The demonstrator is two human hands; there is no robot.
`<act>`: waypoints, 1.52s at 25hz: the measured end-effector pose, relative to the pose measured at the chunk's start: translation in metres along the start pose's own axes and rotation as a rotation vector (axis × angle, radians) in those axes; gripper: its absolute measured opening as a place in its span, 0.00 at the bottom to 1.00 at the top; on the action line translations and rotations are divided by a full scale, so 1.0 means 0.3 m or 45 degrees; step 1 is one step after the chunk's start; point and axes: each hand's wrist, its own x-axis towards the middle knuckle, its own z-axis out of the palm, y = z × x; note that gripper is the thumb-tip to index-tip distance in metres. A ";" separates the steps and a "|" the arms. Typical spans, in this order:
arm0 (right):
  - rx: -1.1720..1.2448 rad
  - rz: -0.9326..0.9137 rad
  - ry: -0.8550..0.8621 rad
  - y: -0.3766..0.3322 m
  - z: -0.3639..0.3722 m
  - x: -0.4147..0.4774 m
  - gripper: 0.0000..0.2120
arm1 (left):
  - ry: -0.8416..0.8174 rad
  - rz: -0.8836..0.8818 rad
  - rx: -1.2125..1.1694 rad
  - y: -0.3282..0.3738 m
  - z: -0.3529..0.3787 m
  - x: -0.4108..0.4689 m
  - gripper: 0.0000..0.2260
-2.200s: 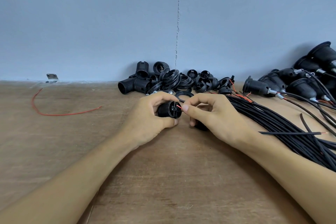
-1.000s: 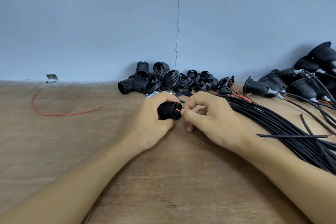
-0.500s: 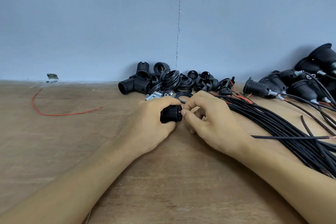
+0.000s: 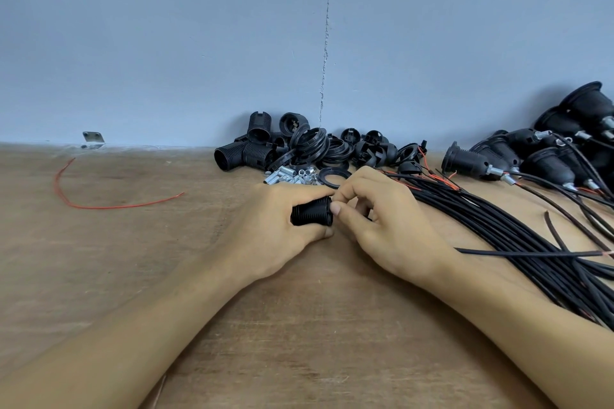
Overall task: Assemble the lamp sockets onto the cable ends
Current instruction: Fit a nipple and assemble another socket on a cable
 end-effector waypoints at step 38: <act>0.202 0.317 -0.152 0.042 -0.058 0.041 0.06 | 0.005 -0.369 -0.207 -0.016 -0.005 0.009 0.23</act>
